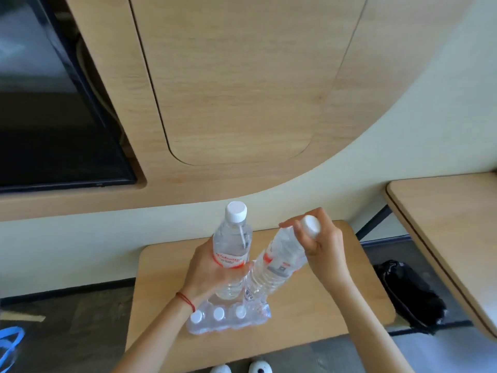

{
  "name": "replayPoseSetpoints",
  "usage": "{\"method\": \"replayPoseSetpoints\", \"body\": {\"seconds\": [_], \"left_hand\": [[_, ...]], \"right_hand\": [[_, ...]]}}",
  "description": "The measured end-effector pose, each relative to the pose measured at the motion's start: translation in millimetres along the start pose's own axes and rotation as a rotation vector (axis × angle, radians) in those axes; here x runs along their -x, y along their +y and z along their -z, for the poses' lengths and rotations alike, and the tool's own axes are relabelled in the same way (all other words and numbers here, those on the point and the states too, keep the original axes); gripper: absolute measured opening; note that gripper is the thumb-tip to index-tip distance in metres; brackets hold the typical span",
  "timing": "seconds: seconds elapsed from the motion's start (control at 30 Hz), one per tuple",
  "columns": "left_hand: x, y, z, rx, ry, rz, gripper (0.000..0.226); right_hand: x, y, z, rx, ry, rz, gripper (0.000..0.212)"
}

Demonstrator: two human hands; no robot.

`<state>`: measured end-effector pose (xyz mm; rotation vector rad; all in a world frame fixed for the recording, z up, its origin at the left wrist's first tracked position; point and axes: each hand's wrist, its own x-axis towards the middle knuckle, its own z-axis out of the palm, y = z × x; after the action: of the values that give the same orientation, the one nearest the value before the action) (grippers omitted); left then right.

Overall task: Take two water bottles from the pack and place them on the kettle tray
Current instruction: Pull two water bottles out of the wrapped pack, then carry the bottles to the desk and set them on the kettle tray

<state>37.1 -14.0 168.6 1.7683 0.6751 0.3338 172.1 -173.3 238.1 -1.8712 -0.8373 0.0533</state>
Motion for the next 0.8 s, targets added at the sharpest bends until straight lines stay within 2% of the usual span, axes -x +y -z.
{"method": "replayPoseSetpoints", "body": {"seconds": [0.07, 0.13, 0.23, 0.33, 0.5, 0.63, 0.8], "left_hand": [[0, 16, -13, -0.089, -0.057, -0.045, 0.050], [3, 27, -28, -0.143, -0.123, -0.067, 0.049], [7, 38, -58, -0.147, -0.224, -0.085, 0.047], [11, 51, -102, -0.158, -0.292, -0.135, 0.047], [29, 81, -207, -0.160, -0.430, -0.218, 0.041], [51, 112, -303, -0.147, -0.570, -0.275, 0.045], [71, 144, -422, -0.128, -0.635, -0.280, 0.053]], "right_hand": [[2, 2, 15, 0.035, 0.108, -0.088, 0.030], [8, 8, 35, 0.045, 0.174, -0.180, 0.032], [26, 18, 75, -0.123, 0.266, -0.329, 0.030], [49, 29, 125, -0.330, 0.424, -0.423, 0.020], [86, 59, 215, -0.460, 0.601, -0.503, 0.018], [117, 89, 293, -0.501, 0.698, -0.539, 0.015], [158, 128, 399, -0.506, 0.843, -0.578, 0.011]]}}
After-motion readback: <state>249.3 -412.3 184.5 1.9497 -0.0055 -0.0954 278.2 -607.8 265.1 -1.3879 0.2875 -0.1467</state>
